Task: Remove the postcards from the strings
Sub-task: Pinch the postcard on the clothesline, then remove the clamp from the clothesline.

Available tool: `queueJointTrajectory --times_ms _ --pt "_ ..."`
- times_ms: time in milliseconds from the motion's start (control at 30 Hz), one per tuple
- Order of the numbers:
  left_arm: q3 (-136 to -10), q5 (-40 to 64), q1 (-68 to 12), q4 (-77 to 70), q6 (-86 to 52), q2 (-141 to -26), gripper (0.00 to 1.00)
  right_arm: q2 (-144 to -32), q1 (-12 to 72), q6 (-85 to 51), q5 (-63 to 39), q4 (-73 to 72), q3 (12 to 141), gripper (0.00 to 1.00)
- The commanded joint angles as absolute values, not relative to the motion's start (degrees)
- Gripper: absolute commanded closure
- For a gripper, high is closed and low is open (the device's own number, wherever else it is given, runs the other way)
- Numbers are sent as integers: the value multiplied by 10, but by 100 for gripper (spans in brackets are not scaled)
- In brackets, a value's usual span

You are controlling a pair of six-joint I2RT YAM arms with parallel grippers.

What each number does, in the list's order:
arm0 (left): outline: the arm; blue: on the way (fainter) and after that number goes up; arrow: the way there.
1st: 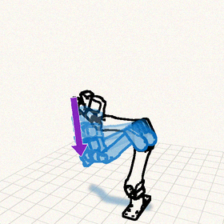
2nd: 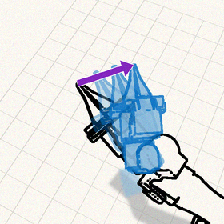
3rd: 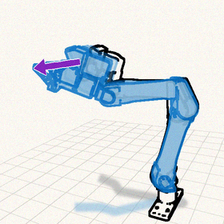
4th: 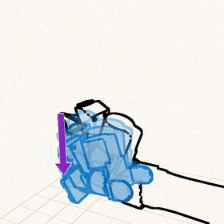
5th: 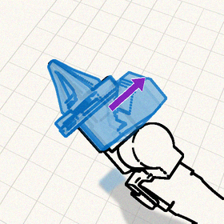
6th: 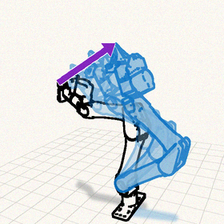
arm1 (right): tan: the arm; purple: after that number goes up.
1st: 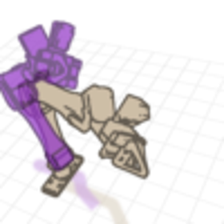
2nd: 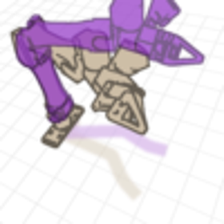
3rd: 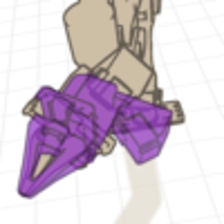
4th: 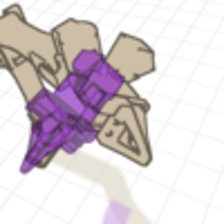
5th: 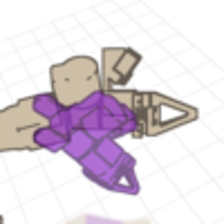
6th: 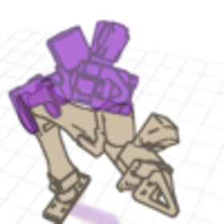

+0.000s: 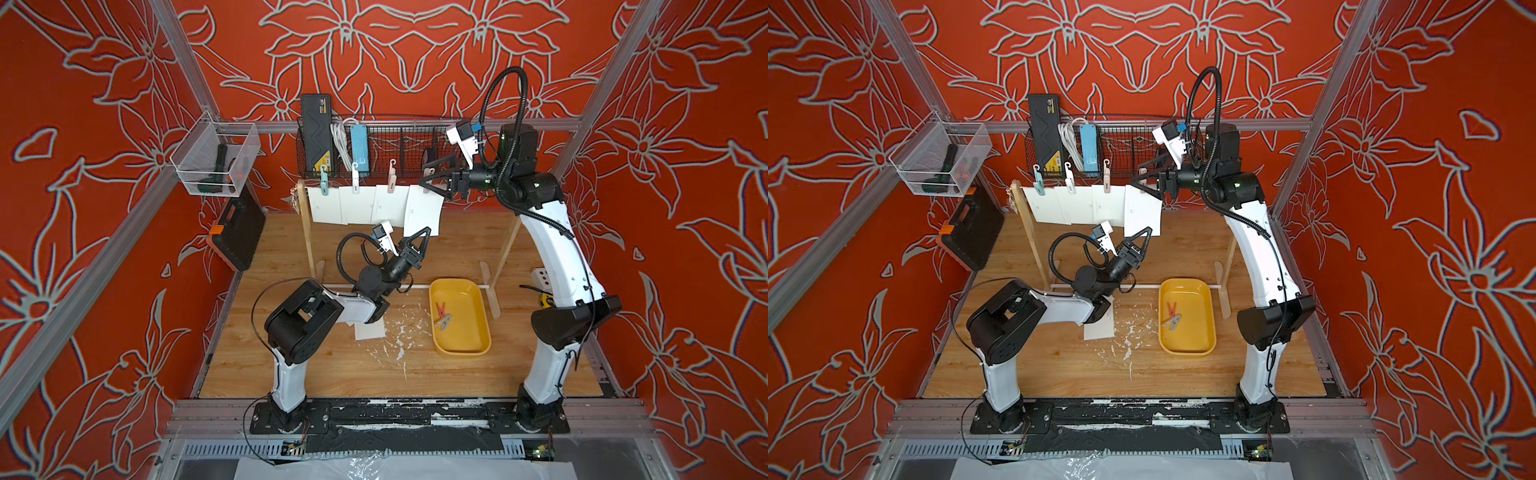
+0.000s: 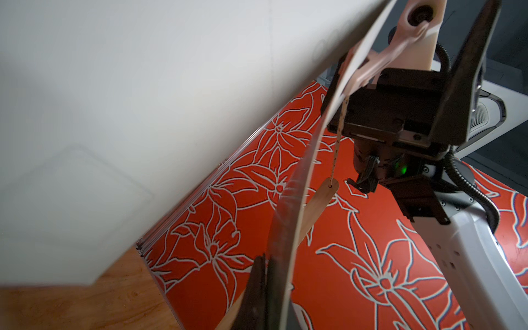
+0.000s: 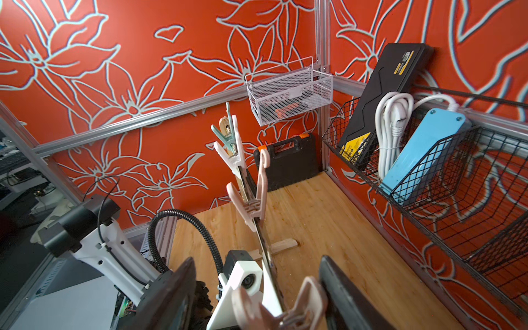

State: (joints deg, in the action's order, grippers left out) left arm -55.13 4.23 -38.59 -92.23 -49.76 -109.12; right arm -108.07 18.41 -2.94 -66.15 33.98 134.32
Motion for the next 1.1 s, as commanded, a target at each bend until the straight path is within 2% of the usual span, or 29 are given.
queueJointTrajectory --times_ms 0,233,400,500,600,733,1067 --pt "-559 47 -381 -1053 -505 -1089 100 -1084 186 -21 -688 342 1351 42" --pt "-560 50 -381 -1053 -511 -1090 100 -1089 186 -20 -698 345 1347 54" --pt "-561 50 -380 -1053 -512 -1091 100 -1091 186 -23 -699 341 1347 59" --pt "-564 52 -380 -1053 -516 -1094 100 -1094 186 -32 -701 331 1343 55" --pt "-564 53 -380 -1052 -518 -1095 100 -1097 187 -35 -704 328 1342 57" --pt "-564 55 -380 -1053 -519 -1094 100 -1097 187 -46 -711 313 1337 49" --pt "-570 60 -379 -1052 -525 -1096 100 -1100 189 -65 -715 292 1328 57"
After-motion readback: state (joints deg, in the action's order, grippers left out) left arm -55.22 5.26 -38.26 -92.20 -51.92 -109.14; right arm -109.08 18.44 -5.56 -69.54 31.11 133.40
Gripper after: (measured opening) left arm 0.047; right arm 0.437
